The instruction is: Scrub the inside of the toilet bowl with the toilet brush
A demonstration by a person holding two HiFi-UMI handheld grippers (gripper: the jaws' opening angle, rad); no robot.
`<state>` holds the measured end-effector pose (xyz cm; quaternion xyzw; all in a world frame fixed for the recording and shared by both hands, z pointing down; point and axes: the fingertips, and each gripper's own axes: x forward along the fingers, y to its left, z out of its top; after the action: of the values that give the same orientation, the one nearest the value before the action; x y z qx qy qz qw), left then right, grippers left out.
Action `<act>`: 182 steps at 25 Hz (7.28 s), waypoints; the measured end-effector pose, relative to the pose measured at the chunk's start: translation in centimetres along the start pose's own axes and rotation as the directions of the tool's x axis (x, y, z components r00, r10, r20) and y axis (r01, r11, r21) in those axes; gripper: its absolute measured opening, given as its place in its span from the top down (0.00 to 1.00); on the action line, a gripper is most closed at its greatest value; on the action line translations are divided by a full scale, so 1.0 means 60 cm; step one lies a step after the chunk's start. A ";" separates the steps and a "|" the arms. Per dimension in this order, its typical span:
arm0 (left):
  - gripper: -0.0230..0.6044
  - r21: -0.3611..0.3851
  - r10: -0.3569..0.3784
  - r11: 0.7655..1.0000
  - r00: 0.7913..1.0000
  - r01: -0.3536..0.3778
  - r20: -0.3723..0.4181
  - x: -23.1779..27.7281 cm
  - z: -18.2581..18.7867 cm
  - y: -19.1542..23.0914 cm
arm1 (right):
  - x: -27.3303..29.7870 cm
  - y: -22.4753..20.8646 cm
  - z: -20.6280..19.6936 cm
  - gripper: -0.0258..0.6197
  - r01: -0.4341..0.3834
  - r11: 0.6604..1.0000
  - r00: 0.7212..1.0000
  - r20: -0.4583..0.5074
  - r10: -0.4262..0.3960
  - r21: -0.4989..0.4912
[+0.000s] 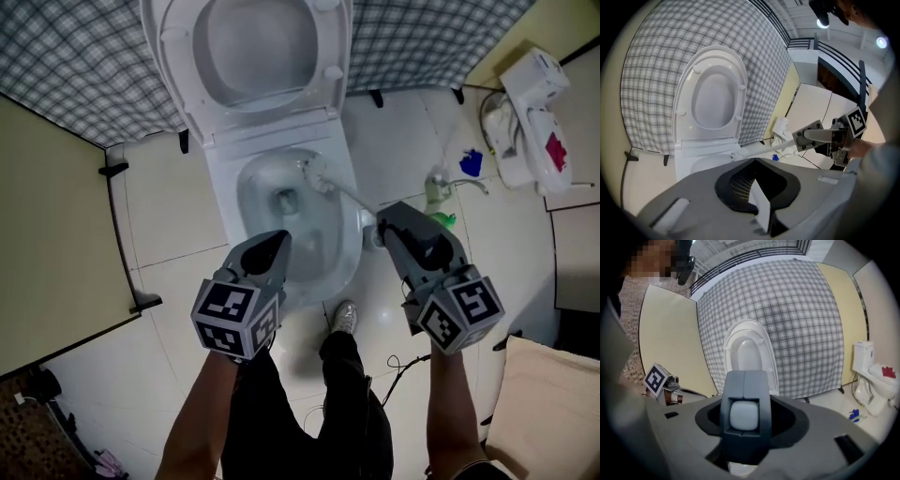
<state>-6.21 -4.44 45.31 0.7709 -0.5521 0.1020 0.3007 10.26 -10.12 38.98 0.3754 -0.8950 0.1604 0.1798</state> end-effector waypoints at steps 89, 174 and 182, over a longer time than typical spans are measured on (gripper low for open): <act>0.95 -0.075 0.006 0.997 0.997 -0.012 -0.083 0.017 -0.111 0.085 | 0.185 0.101 -0.167 0.61 -0.183 0.954 0.971 -0.197 0.137 -0.236; 0.95 -0.067 -0.031 0.997 0.993 0.024 -0.114 -0.013 -0.114 0.124 | 0.271 0.171 -0.136 0.62 0.111 0.968 0.986 -0.096 -0.135 -0.223; 0.95 -0.103 -0.010 0.995 0.994 -0.001 -0.107 0.003 -0.122 0.138 | 0.337 0.174 -0.134 0.62 0.059 0.967 0.993 -0.089 -0.083 -0.247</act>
<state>-12.43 -2.12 54.17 0.7492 -0.5378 0.1140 0.3696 -8.92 -12.19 53.46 0.3740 -0.8839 0.0610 0.2740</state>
